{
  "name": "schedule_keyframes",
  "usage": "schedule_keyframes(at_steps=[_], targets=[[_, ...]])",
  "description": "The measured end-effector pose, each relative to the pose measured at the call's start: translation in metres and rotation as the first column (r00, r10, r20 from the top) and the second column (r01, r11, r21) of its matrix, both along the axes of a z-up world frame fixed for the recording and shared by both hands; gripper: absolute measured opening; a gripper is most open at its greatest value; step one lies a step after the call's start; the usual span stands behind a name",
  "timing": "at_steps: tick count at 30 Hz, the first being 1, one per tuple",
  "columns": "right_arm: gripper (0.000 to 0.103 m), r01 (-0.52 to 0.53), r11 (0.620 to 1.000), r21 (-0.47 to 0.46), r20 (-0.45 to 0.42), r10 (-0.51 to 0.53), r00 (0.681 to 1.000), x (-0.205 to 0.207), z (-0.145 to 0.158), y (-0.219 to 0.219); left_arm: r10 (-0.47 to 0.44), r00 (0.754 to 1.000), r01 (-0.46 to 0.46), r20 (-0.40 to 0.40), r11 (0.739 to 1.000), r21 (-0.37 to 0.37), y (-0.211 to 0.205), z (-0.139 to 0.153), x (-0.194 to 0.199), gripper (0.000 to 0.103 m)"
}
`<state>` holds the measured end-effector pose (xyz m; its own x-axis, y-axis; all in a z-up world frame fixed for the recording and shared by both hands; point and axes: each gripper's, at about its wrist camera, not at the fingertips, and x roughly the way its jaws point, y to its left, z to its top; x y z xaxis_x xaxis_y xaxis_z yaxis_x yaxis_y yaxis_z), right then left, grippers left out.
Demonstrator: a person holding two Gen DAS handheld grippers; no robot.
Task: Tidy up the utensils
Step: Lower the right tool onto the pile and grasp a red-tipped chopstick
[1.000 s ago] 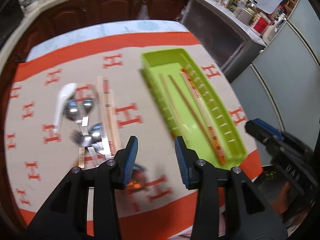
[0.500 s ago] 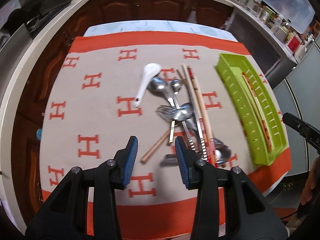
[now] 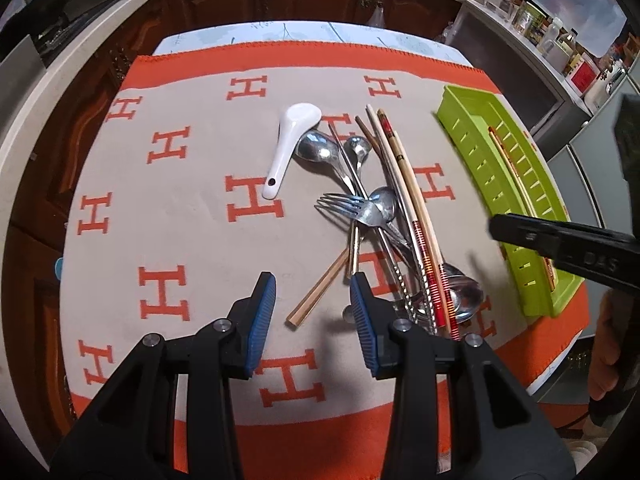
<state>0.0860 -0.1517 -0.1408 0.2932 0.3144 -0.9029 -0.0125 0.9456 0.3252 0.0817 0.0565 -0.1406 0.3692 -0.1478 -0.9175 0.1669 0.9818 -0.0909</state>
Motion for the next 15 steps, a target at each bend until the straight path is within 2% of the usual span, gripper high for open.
schedule_keyframes(at_steps=[5,15], targets=[[0.026,-0.015,1.000,0.014,-0.069,0.016,0.997,0.018,-0.023,0.011,0.006,1.000,-0.006,-0.024,1.000,-0.015,0.004,-0.012,0.007,0.035],[0.026,-0.053,0.999,-0.010,-0.085,0.052,0.995,0.032,-0.033,0.024,0.022,0.999,-0.024,-0.049,0.999,-0.034,0.014,-0.024,0.016,0.035]])
